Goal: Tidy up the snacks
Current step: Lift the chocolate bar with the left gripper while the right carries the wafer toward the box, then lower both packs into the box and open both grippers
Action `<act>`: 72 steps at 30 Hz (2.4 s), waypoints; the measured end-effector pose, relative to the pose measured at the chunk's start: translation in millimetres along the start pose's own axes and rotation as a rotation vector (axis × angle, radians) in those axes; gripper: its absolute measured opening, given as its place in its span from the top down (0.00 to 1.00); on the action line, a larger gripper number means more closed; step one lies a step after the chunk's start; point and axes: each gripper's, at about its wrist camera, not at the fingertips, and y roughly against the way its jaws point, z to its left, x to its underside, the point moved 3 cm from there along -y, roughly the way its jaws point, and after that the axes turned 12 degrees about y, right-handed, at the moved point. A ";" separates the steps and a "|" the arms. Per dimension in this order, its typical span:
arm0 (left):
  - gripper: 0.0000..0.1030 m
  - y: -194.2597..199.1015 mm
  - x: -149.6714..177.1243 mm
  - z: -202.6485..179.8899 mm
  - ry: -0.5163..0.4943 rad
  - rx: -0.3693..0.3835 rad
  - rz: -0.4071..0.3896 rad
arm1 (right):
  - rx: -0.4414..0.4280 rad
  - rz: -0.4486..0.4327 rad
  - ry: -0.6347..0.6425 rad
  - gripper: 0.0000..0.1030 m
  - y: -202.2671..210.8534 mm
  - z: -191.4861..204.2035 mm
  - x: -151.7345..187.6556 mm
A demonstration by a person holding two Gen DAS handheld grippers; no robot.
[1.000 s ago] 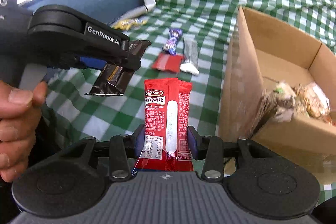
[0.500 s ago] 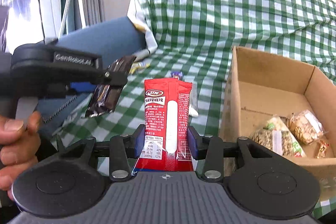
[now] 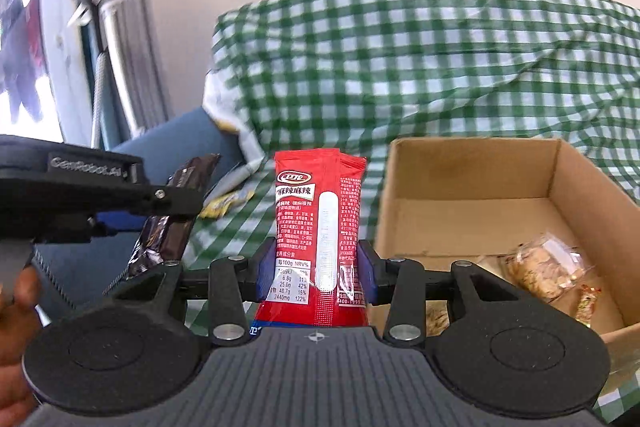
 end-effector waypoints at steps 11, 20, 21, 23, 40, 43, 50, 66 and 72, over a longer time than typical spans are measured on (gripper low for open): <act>0.59 -17.4 1.8 -81.2 -0.082 0.091 0.009 | 0.205 -0.054 -0.169 0.58 14.2 -64.1 -0.9; 0.59 -32.5 6.8 -139.2 -0.138 0.170 0.026 | 0.384 -0.075 -0.297 0.58 25.0 -116.3 8.5; 0.59 -34.6 6.3 -144.5 -0.142 0.176 0.026 | 0.397 -0.079 -0.306 0.58 26.4 -120.3 10.0; 0.59 -38.3 5.4 -154.2 -0.152 0.188 0.026 | 0.419 -0.082 -0.324 0.58 27.5 -128.4 11.4; 0.59 -66.1 -10.5 -203.5 -0.175 0.243 0.015 | 0.505 -0.116 -0.356 0.57 32.9 -146.9 13.0; 0.59 -66.2 -11.1 -204.4 -0.176 0.244 0.014 | 0.511 -0.119 -0.357 0.57 33.4 -146.9 13.2; 0.59 -67.9 -12.8 -204.5 -0.172 0.243 0.010 | 0.510 -0.122 -0.346 0.57 33.9 -147.7 11.2; 0.58 -71.5 -10.6 -206.0 -0.177 0.240 0.031 | 0.493 -0.091 -0.286 0.44 25.1 -142.6 8.0; 0.55 -65.8 -3.7 -200.5 -0.183 0.244 0.035 | 0.477 -0.039 -0.265 0.38 14.4 -139.1 10.1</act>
